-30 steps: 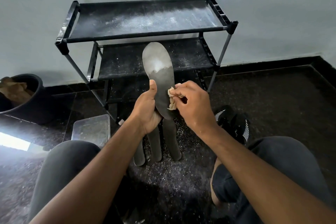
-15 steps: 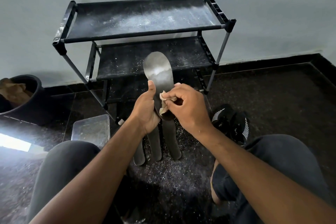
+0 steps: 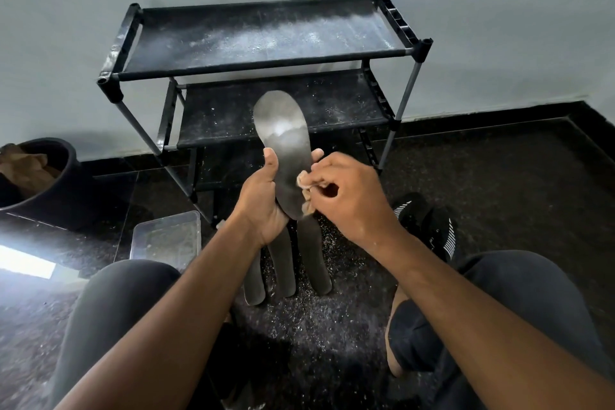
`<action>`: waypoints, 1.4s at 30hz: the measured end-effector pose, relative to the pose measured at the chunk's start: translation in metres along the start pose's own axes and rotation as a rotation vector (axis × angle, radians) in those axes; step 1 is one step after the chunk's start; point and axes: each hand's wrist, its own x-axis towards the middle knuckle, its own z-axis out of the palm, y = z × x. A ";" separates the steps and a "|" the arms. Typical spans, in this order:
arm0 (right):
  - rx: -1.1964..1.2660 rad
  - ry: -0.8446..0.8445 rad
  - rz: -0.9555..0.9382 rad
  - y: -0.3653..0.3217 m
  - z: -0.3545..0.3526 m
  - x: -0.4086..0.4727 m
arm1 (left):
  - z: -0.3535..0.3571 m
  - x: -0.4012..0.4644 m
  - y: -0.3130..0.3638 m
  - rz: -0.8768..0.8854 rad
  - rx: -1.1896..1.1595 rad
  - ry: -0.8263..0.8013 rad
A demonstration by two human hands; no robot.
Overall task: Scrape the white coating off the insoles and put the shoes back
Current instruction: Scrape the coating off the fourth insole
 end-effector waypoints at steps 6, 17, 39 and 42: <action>0.175 0.177 0.178 -0.001 0.005 0.002 | 0.012 -0.003 -0.013 -0.011 0.003 -0.015; -0.274 -0.088 -0.121 0.010 0.017 -0.004 | 0.010 -0.006 -0.011 0.023 -0.002 0.025; -0.169 -0.259 -0.070 0.008 0.019 -0.004 | 0.004 -0.002 -0.015 -0.020 0.199 0.120; -0.284 -0.122 -0.104 0.011 0.009 0.003 | 0.011 -0.006 -0.031 -0.051 0.139 0.092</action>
